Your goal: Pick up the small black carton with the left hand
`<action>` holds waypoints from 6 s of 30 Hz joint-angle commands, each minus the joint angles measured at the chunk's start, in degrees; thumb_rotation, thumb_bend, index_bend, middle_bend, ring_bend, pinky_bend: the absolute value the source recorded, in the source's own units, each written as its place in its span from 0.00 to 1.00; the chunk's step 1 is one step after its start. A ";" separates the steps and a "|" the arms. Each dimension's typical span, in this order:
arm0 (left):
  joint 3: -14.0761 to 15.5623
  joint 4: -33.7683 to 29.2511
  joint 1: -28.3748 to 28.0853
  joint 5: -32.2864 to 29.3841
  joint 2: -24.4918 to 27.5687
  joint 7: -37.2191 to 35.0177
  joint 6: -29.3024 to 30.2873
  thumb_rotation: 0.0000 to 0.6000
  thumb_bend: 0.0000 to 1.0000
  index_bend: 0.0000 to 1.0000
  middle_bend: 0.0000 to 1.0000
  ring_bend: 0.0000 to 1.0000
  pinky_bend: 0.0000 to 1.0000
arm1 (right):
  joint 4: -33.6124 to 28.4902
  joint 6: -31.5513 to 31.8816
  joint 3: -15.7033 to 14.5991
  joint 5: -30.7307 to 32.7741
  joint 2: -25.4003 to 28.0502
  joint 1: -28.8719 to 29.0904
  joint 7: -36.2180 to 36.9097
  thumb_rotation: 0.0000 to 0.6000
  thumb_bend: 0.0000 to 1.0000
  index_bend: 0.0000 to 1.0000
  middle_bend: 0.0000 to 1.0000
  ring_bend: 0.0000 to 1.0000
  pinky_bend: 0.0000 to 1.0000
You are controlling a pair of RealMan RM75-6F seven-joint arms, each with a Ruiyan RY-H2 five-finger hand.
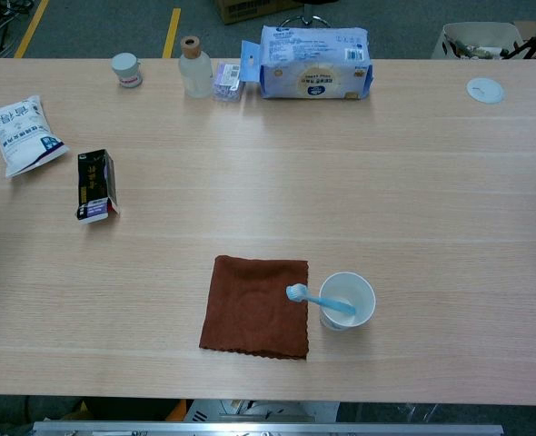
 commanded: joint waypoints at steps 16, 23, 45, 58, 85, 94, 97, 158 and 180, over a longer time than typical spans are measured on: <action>0.34 -0.14 -0.40 0.65 -0.06 1.21 -1.16 1.00 0.66 0.35 0.21 0.17 0.26 | -0.10 0.27 0.36 -1.20 0.30 1.24 0.15 1.00 0.19 0.10 0.12 0.09 0.18; 0.47 0.37 -1.64 1.67 -0.81 2.18 -2.45 1.00 0.66 0.35 0.19 0.16 0.26 | -0.28 1.65 0.89 -1.63 0.86 1.28 -0.36 1.00 0.19 0.10 0.12 0.09 0.18; 0.70 10.13 -6.08 3.97 -7.77 -0.24 -6.03 1.00 0.35 0.12 0.04 0.03 0.19 | -2.65 3.73 2.07 -2.26 2.01 1.66 -2.63 1.00 0.19 0.10 0.12 0.09 0.18; 0.66 16.18 -10.28 3.73 -12.59 1.01 -11.06 1.00 0.22 0.00 0.00 0.00 0.14 | -1.99 4.06 2.39 -1.65 2.31 1.65 -1.33 1.00 0.19 0.10 0.12 0.09 0.18; 1.39 37.13 -14.30 4.88 -24.32 7.64 -10.60 1.00 0.17 0.00 0.00 0.00 0.00 | -0.72 3.71 1.82 -1.56 1.82 1.58 -0.49 1.00 0.19 0.10 0.12 0.09 0.18; 1.72 40.54 -15.64 3.42 -25.78 8.40 -14.58 1.00 0.17 0.00 0.00 0.00 0.00 | -0.27 3.12 1.58 -1.10 1.59 1.55 -0.09 1.00 0.19 0.10 0.12 0.09 0.18; 1.81 41.38 -16.04 3.12 -26.16 8.51 -15.48 1.00 0.17 0.00 0.00 0.00 0.00 | 0.09 3.01 1.53 -0.97 1.43 1.55 0.27 1.00 0.19 0.10 0.12 0.09 0.18; 1.96 42.71 -24.00 3.40 -33.54 9.23 -19.94 1.00 0.17 0.00 0.00 0.00 0.00 | 2.21 2.60 0.70 -0.36 0.29 0.88 2.42 1.00 0.19 0.10 0.12 0.09 0.18; 1.17 40.41 -23.50 0.03 -30.95 5.69 -21.95 1.00 0.17 0.00 0.00 0.00 0.00 | 2.78 2.11 0.62 -0.21 -0.32 0.94 2.81 1.00 0.19 0.10 0.12 0.09 0.18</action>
